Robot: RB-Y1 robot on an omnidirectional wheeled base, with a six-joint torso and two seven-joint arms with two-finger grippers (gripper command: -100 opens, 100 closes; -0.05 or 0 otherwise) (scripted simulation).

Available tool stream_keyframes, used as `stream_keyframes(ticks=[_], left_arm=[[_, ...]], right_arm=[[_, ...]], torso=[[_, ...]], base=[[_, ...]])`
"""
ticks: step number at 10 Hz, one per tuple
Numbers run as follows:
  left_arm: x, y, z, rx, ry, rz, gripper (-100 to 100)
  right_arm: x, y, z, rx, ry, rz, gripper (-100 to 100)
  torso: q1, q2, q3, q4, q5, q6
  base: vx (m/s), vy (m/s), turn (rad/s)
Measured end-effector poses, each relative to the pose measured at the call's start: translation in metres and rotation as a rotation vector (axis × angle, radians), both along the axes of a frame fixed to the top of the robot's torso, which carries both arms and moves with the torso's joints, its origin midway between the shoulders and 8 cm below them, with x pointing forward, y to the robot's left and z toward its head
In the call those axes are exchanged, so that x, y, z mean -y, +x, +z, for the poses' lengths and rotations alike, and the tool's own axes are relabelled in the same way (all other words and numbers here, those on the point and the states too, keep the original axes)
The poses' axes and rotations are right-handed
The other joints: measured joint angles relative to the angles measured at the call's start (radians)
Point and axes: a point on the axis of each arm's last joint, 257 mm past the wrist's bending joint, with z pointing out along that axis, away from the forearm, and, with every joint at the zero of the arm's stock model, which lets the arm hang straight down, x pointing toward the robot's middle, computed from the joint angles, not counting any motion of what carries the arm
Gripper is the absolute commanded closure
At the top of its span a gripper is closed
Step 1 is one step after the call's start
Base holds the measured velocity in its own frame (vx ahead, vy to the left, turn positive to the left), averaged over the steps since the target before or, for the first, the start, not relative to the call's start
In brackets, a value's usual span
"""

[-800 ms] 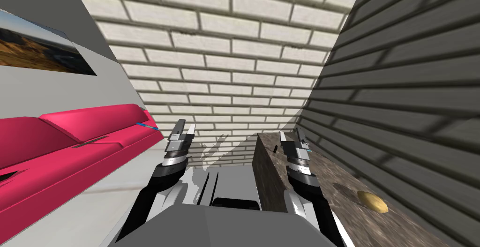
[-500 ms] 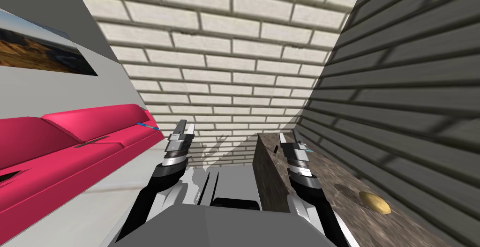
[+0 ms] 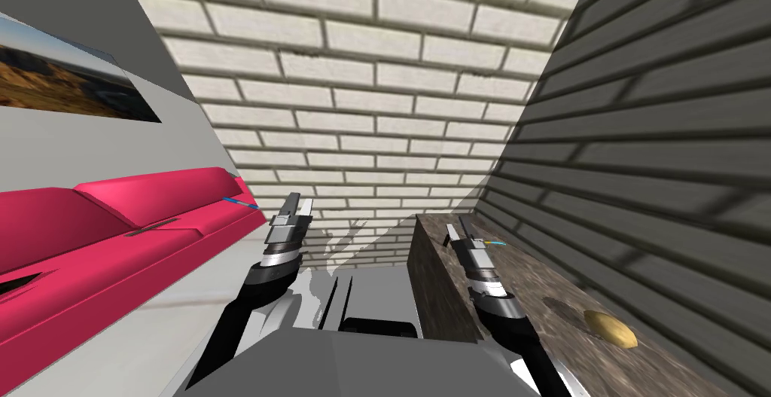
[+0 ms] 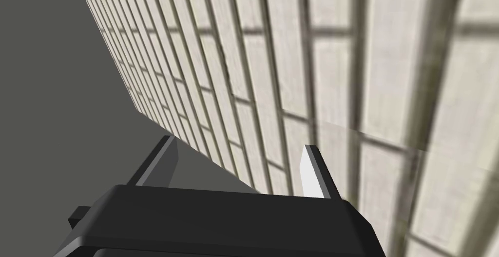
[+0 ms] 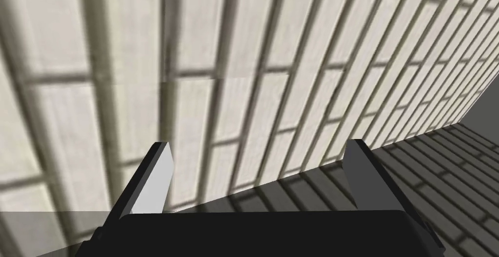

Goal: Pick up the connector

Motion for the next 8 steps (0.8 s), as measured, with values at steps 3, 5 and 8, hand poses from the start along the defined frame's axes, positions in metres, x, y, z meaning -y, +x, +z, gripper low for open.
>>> stream_keyframes(ticks=[3, 5, 8], left_arm=[[0.0, 0.0, 0.0, 0.0, 0.0, 0.0, 0], [0.0, 0.0, 0.0, 0.0, 0.0, 0.0, 0], [0.0, 0.0, 0.0, 0.0, 0.0, 0.0, 0]], right_arm=[[-0.006, -0.008, -0.033, -0.124, -0.116, -0.001, -100], [-0.003, -0.013, -0.051, -0.188, -0.178, -0.001, -100], [-0.004, -0.028, -0.084, -0.301, -0.282, 0.004, -100]], torso=[[0.001, 0.001, 0.0, 0.0, 0.0, 0.0], [0.0, 0.0, 0.0, 0.0, 0.0, 0.0], [0.0, 0.0, 0.0, 0.0, 0.0, 0.0]], base=[[-0.011, 0.056, 0.018], [-0.004, 0.033, 0.003], [0.002, 0.037, 0.017]])
